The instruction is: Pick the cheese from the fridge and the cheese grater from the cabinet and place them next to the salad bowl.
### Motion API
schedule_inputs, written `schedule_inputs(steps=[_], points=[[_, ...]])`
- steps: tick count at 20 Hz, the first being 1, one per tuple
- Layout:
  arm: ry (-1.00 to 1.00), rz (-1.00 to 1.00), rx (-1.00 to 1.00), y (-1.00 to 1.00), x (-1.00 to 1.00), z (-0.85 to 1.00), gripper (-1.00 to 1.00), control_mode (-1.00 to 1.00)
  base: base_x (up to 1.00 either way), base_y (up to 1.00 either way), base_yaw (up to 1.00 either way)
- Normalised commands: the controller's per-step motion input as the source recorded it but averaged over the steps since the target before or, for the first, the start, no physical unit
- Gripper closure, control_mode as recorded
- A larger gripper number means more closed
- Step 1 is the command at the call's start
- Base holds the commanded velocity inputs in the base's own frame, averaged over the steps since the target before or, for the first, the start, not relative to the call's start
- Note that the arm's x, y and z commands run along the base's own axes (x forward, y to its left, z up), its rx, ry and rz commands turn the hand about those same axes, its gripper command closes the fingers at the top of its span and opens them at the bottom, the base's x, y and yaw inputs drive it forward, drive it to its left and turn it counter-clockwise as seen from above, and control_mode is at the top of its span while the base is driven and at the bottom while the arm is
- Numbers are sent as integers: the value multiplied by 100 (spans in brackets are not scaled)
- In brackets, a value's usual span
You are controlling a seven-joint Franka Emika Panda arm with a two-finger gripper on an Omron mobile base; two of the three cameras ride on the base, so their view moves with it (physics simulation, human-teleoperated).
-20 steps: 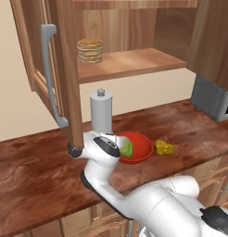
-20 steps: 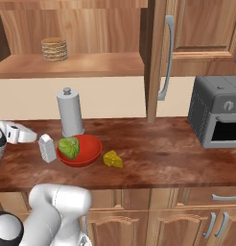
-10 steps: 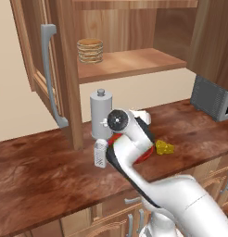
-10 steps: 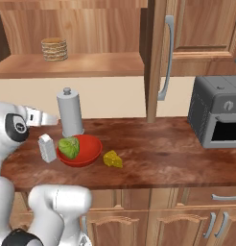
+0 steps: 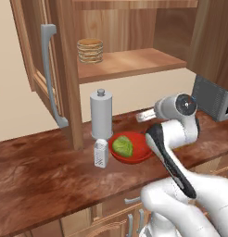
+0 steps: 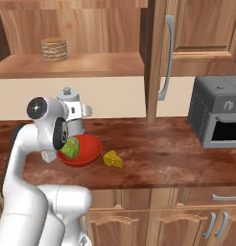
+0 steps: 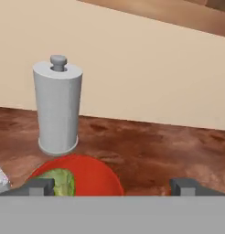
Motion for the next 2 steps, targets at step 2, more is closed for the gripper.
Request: schedule_inputs(steps=[2], points=[[0,29,0,-53,-68,54,-100,-100,0,0,0]])
